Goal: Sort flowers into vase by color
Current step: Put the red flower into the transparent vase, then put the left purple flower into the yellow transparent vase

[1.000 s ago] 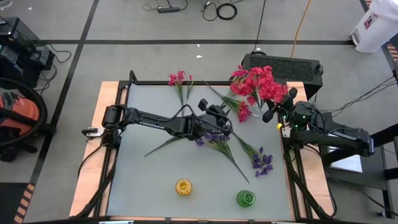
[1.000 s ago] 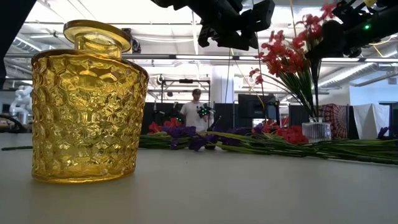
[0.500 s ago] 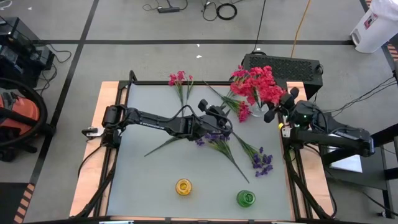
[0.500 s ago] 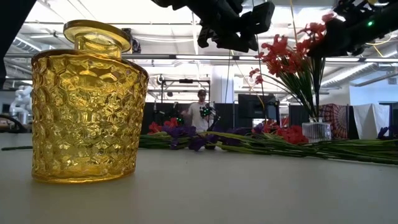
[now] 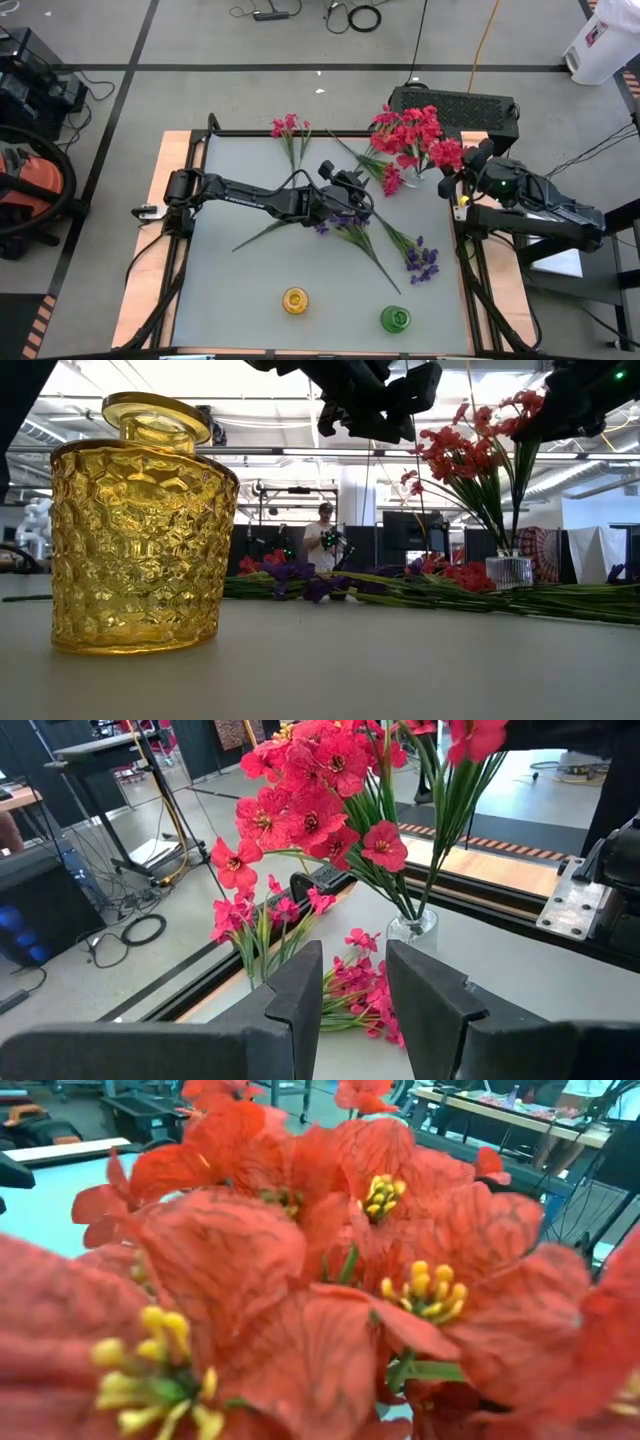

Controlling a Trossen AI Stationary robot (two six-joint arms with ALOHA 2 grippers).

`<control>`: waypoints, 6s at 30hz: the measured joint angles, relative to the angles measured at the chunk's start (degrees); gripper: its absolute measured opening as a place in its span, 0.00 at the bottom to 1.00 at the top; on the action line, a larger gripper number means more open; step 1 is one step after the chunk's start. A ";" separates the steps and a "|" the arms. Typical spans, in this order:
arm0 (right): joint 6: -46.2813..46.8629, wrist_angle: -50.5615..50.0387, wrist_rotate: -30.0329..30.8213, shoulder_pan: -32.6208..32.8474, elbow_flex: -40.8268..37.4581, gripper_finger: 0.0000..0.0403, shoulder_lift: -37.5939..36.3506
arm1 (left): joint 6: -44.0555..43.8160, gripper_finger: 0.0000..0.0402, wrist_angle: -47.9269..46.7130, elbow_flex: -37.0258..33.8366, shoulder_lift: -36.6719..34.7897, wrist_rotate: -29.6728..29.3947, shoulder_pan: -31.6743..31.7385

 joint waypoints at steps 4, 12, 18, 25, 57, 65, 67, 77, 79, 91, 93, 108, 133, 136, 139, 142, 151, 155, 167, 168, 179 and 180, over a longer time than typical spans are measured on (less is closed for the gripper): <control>-0.04 -0.09 -1.42 0.00 0.00 0.47 0.02 | -0.02 0.30 0.17 0.00 0.00 0.00 -0.04; -0.28 -0.08 -2.99 0.01 0.00 0.47 0.02 | -0.02 0.30 0.58 0.00 0.00 0.02 -0.04; -0.13 -0.22 -2.97 0.00 0.00 0.47 0.33 | 0.00 0.30 0.53 0.00 0.00 0.02 -0.04; 0.02 -0.35 -2.98 0.00 0.00 0.47 3.40 | 0.00 0.30 0.40 0.00 0.00 0.02 -0.09; 1.63 1.67 -2.73 0.00 -0.02 0.63 6.93 | 0.07 0.30 0.40 0.00 0.00 0.02 -0.09; 6.20 -2.30 -7.37 0.00 -0.04 0.83 6.79 | 0.09 0.30 0.19 0.00 0.00 0.34 -0.20; 7.30 -2.89 -9.95 0.00 0.12 0.85 6.80 | 0.09 0.30 0.07 0.00 0.00 0.37 -0.20; 9.15 -6.23 -11.99 0.00 3.28 0.89 6.76 | 0.07 0.30 -0.40 0.00 0.00 0.37 -0.20; 10.43 -10.16 -12.37 0.00 5.73 0.89 6.78 | 0.02 0.30 -0.97 0.02 0.00 0.37 -0.20; 12.48 -30.28 -30.51 0.00 16.84 0.89 6.73 | 0.04 0.30 -2.33 0.08 0.00 0.37 -0.35; 12.48 -32.82 -34.29 0.00 16.95 0.89 6.75 | 0.00 0.30 -3.91 0.09 0.00 0.38 -0.47; 10.99 -42.36 -40.64 0.00 16.94 0.89 6.75 | -1.22 0.30 -22.21 0.09 0.00 0.61 -3.99; 3.58 -38.95 -39.97 0.00 16.94 0.89 6.75 | -46.60 0.30 -74.81 0.07 0.00 27.83 -5.66; 2.82 -38.95 -39.95 0.00 16.94 0.89 6.75 | -48.42 0.30 -78.11 0.07 0.00 28.56 -5.66; 2.72 -38.97 -39.95 0.00 16.94 0.89 6.75 | -48.50 0.30 -79.69 0.06 0.00 28.59 -5.61; 2.71 -38.98 -39.95 0.00 16.94 0.89 6.75 | -47.95 0.30 -79.48 0.04 0.00 28.61 -5.37; 2.57 -38.99 -39.95 0.00 16.94 0.89 6.75 | -41.82 0.30 -80.81 -0.58 0.00 27.61 -2.11; 2.62 -39.04 -39.95 0.00 16.94 0.89 6.75 | -38.29 0.30 -79.48 -2.94 -0.01 29.84 0.12; 2.73 -39.04 -39.95 0.00 16.94 0.89 6.75 | -33.31 0.30 -71.01 -8.55 -0.04 34.28 3.08; 2.73 -39.04 -39.95 0.00 16.94 0.89 6.75 | -32.64 0.30 -69.70 -8.55 -0.04 34.72 3.06; 2.76 -39.04 -39.95 0.00 16.94 0.89 6.75 | -30.49 0.30 -67.28 -8.55 -0.04 33.61 4.44; 2.76 -39.04 -39.95 0.00 16.94 0.89 6.75 | -31.00 0.30 -67.74 -8.55 -0.04 33.58 4.67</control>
